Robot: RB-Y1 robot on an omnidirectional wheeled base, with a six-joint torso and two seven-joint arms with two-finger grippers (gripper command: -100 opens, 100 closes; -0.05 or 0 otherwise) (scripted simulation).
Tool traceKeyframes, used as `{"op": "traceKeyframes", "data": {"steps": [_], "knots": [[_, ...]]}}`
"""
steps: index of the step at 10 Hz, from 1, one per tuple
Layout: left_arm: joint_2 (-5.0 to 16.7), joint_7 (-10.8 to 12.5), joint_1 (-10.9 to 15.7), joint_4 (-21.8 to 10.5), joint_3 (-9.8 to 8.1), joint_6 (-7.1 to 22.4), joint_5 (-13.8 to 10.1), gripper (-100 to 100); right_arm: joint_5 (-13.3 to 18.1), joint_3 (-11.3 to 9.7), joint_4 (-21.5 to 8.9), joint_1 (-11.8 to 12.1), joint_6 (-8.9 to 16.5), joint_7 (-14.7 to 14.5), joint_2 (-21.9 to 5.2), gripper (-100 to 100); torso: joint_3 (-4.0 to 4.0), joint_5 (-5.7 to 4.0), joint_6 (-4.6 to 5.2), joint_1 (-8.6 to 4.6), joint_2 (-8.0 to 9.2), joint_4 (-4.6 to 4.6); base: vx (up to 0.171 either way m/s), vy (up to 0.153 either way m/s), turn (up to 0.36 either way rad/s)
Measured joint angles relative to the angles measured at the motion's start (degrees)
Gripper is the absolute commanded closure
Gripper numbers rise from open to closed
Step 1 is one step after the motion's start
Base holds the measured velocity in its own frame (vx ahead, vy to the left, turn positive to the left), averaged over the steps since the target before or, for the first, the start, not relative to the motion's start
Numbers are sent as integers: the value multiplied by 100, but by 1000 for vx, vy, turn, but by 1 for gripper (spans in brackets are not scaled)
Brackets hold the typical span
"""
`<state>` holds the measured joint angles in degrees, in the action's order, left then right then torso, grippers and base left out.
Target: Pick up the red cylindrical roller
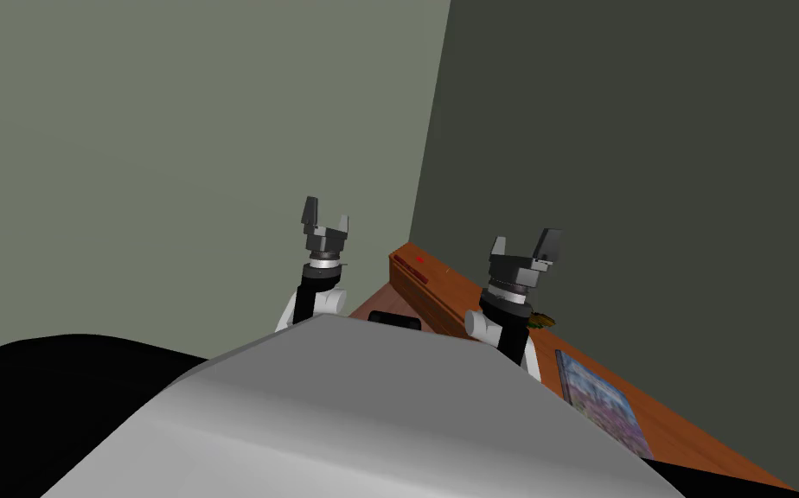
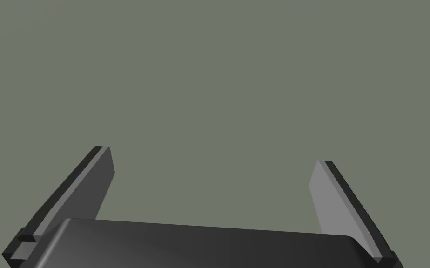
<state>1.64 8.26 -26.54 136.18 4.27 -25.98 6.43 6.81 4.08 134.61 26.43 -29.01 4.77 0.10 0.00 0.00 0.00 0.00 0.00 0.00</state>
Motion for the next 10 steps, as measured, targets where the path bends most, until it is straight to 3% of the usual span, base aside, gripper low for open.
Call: {"op": "traceKeyframes", "data": {"steps": [3, 6, 10], "knots": [[0, 0, 1, 0, 0, 0, 0, 0, 25, -47, -71, 56, 81, -53, -399, -100, 11, 1, -1, 5, 19, 4, -53, 20, 88], [0, 0, 1, 0, 1, 0, 0, 0, 19, -119, -206, 101, 345, -149, -939, -100, 15, 3, -1, 13, 26, 6, -66, 40, 144], [0, 0, 0, 0, 0, 0, 0, 0, 1, -398, -473, 236, 759, -397, -1606, -100, 10, 1, 2, 5, 17, 4, -45, 29, 175]]}}
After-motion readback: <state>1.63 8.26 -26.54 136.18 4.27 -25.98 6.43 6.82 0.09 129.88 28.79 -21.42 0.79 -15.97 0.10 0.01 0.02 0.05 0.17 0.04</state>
